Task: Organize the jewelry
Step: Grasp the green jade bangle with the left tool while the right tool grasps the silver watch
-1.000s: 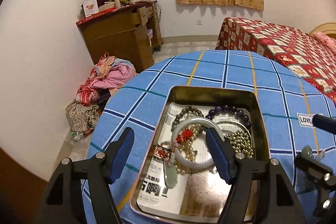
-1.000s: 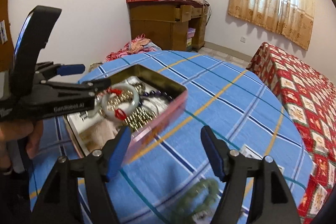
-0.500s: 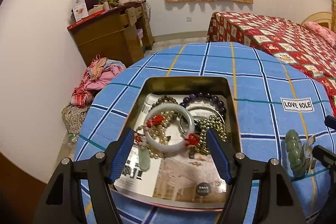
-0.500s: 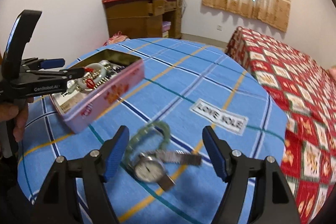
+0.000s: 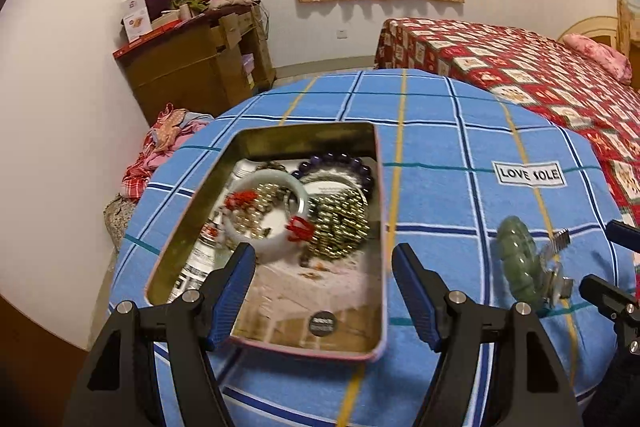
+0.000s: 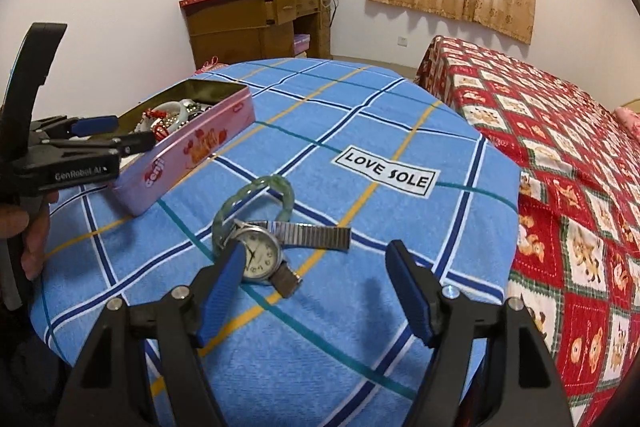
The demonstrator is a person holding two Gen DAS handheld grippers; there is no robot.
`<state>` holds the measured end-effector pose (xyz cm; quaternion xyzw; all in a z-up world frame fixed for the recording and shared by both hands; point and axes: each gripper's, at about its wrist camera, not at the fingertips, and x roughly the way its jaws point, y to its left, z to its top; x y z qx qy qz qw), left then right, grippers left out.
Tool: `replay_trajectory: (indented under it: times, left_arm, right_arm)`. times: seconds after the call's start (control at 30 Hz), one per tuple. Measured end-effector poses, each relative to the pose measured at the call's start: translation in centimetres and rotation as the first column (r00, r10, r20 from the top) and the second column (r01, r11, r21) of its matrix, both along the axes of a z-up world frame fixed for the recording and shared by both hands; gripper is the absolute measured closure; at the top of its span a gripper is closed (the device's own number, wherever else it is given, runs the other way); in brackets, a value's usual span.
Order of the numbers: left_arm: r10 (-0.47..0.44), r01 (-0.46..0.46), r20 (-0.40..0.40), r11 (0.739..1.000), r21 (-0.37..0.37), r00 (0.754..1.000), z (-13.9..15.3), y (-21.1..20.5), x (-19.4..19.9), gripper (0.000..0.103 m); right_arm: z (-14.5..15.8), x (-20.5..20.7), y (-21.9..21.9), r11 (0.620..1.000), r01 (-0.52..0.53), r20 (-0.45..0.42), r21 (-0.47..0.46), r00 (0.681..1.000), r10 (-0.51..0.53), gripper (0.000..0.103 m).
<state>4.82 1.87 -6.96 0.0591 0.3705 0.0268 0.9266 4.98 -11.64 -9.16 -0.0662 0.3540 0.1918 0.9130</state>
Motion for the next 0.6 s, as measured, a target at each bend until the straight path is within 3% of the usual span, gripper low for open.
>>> replay_trajectory:
  times: [0.27,0.5,0.6]
  left_arm:
    - [-0.027,0.027,0.013,1.0,-0.006,1.0,-0.1,-1.4,-0.6,0.032]
    - [-0.068,0.068,0.005,0.998,0.014,0.998,-0.4,-2.9,-0.3,0.032]
    - [-0.079,0.079,0.012,0.997,0.001,0.997,-0.1,-2.9,-0.3,0.032]
  right_arm:
    - [-1.5,-0.2,1.8,0.997,-0.073,-0.028,-0.016,0.997,0.072,0.03]
    - [-2.7,0.9,2.7,0.994,-0.111,-0.056,-0.015,0.992,0.11,0.056]
    - [-2.9,0.7,2.6,0.993,-0.12,-0.052,-0.015,0.992,0.119,0.058]
